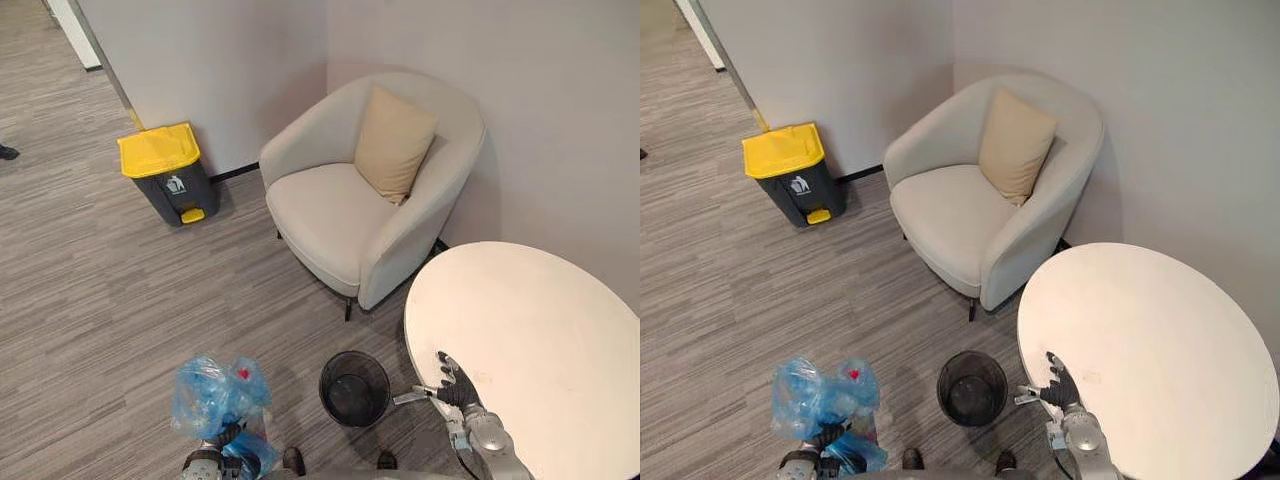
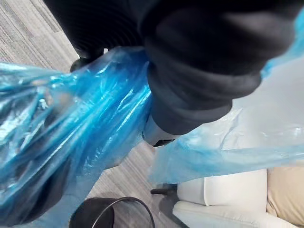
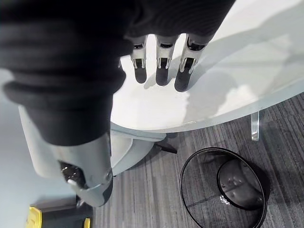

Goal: Gather rubbish on tea table into small bin, then transfer packed bag to large trash can.

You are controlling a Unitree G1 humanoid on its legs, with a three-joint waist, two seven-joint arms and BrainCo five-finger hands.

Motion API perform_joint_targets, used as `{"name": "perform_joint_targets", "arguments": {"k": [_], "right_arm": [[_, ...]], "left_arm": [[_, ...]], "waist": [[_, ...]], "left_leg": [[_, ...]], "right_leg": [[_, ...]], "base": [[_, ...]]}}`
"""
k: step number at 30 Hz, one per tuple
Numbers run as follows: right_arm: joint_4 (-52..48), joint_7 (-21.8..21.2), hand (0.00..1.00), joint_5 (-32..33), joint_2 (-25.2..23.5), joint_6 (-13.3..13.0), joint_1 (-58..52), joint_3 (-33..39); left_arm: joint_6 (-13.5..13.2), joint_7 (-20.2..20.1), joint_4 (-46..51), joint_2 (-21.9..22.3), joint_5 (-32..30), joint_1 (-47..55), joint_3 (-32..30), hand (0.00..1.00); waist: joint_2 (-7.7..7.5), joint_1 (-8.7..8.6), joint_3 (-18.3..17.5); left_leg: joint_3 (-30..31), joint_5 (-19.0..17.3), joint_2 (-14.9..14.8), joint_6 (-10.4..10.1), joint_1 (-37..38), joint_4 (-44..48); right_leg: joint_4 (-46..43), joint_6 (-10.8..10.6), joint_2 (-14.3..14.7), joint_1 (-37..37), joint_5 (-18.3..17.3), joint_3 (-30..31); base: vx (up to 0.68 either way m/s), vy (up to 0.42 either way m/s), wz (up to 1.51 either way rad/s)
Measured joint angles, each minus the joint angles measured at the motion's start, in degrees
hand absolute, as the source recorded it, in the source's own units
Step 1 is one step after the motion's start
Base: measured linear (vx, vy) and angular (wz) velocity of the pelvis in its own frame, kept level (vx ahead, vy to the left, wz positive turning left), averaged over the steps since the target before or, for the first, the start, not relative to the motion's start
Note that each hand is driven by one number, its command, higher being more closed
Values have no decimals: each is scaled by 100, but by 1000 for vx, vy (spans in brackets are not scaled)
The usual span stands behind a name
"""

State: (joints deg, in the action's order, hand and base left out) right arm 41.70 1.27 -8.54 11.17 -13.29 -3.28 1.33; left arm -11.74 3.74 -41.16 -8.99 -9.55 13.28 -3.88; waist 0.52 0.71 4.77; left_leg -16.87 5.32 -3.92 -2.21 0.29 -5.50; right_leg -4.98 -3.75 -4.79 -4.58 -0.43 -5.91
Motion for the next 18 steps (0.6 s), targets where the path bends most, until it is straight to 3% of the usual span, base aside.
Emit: {"name": "perform_joint_targets", "arguments": {"k": [5,7,8,9,10,11,13,15,16,17,18], "right_arm": [[-103,90,0,6,98,-29,56,-17],[-163,129,0,15,103,-32,-16,-32],[-153,136,0,23,105,-21,-127,-50],[-150,133,0,30,113,-8,-124,-67],[-156,134,0,119,136,-1,-92,-95],[-159,146,0,145,164,-18,-30,-92],[-275,240,0,197,301,-104,110,-85],[-338,296,0,234,305,-147,182,-36],[-407,322,0,243,299,-139,165,-15],[-428,354,0,247,266,-111,154,-7],[-444,372,0,252,211,-114,158,17]], "left_arm": [[0,-4,104,-177,6,-340,162,100],[-11,-1,253,-208,55,-333,147,100],[-17,9,355,-237,126,-221,106,100],[-13,11,419,-243,154,-186,92,100],[-11,9,488,-213,231,-78,99,100],[7,10,466,-125,243,-87,98,100],[5,14,475,44,299,-76,105,100],[6,20,474,108,395,-82,119,100],[6,29,475,131,445,-99,124,100],[6,42,475,145,449,-151,127,100],[2,38,488,156,448,-251,148,100]], "waist": [[-63,-9,104],[-31,-75,155],[-188,-14,140],[-253,18,133],[-271,128,91],[-196,191,100],[146,188,286],[282,168,364],[306,167,372],[260,156,375],[148,162,433]], "left_leg": [[270,-112,29,124,-512,478],[481,-92,59,174,-670,660],[695,-87,156,163,-684,846],[716,-88,184,147,-737,914],[769,-67,161,89,-946,1018],[846,-29,79,30,-1049,1039],[1139,86,-216,-190,-1317,906],[1255,118,-317,-330,-1348,667],[1253,-22,-328,-532,-1347,554],[1196,-337,-315,-918,-1367,493],[1008,-369,-285,-726,-1531,958]], "right_leg": [[-912,-96,-210,-511,-383,-81],[-2102,-181,-246,-669,-1027,118],[-2581,-264,-266,-529,-1421,328],[-2462,-257,-284,-502,-1494,373],[-2000,-2,-188,-417,-1615,439],[-1839,65,-64,-406,-1463,363],[-1317,180,250,-351,-1117,82],[-1180,276,392,-336,-936,-124],[-1113,362,368,-324,-837,-265],[-919,451,299,-277,-695,-399],[-822,524,131,-282,-612,-573]], "base": [[-48,0,28],[-32,-74,84],[19,-112,83],[-17,-178,60],[-65,-94,14],[-189,-111,22],[-223,-65,30],[-154,-92,40],[-162,-75,62],[-152,-44,75],[-176,-33,94]]}}
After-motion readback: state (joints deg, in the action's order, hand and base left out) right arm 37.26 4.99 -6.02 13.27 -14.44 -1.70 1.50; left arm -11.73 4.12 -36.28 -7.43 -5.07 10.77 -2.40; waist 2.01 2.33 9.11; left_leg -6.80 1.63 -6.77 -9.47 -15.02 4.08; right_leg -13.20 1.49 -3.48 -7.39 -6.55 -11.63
